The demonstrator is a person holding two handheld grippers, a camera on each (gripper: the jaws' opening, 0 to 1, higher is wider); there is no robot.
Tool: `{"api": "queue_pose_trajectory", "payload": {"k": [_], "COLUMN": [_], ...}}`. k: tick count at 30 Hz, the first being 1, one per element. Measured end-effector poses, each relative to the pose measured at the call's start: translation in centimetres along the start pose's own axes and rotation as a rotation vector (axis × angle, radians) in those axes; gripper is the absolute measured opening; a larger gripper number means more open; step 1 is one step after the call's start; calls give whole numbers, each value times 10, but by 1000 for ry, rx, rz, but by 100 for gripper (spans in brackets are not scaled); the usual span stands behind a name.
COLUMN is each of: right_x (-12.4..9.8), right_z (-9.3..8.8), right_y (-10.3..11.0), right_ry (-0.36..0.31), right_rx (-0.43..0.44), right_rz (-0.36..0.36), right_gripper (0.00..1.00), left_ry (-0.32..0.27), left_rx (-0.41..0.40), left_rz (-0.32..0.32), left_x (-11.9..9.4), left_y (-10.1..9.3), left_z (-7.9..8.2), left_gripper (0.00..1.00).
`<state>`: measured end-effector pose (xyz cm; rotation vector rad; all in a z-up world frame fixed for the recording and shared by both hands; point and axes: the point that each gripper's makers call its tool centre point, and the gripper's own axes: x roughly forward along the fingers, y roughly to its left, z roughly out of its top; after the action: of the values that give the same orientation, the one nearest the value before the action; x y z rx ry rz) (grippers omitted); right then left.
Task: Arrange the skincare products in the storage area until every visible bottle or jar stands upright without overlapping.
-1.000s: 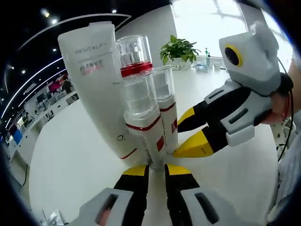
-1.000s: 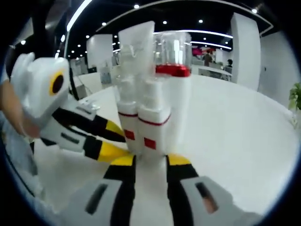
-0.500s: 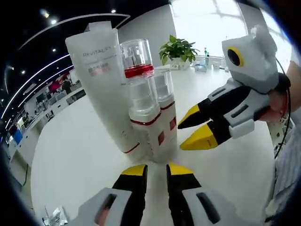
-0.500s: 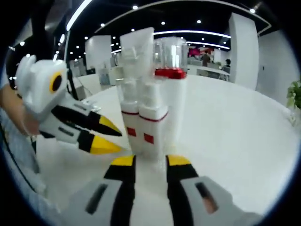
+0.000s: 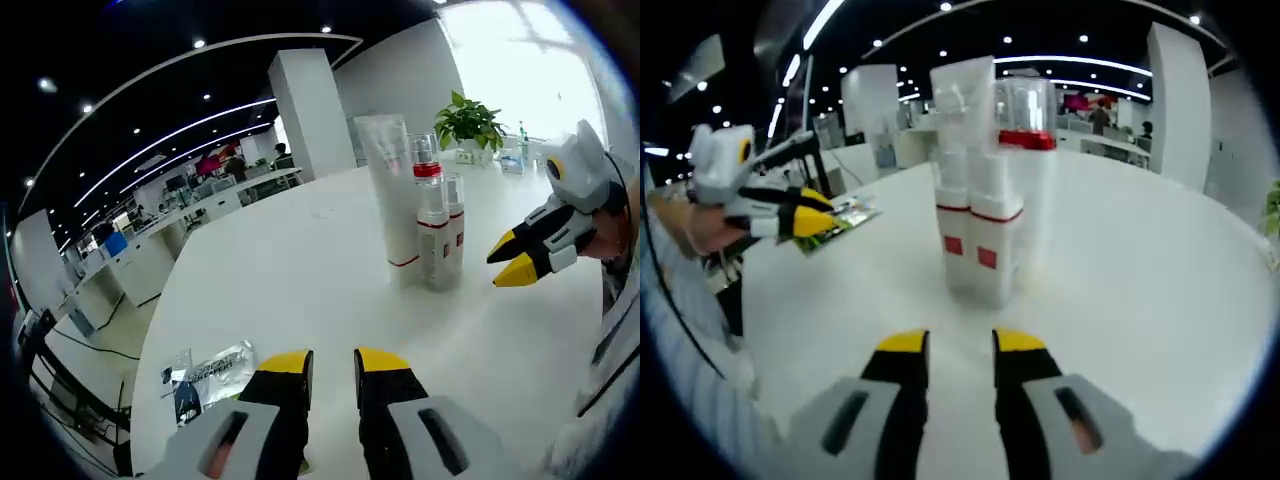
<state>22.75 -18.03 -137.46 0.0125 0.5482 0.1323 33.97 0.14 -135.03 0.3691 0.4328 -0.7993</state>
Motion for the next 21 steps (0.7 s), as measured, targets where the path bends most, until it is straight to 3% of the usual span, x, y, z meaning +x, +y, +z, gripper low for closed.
{"api": "queue_pose_trajectory", "payload": {"k": [4, 10, 17, 21], "right_x": [-1, 5, 30, 47], "right_z": [8, 22, 38, 45], "right_y": [12, 30, 67, 93], "right_ry": [-10, -36, -69, -57], "right_rx": [-38, -64, 15, -8], "right_rz": [49, 94, 122, 171], "right_gripper": [23, 23, 23, 23], "left_ry": [-10, 11, 29, 23], "left_rx": [-75, -115, -128, -157], "left_rz": [90, 158, 176, 165], "left_x": [-12, -18, -23, -23], "left_y": [25, 64, 113, 129], "left_z": [-9, -21, -21, -26], "left_gripper": [17, 17, 17, 18]}}
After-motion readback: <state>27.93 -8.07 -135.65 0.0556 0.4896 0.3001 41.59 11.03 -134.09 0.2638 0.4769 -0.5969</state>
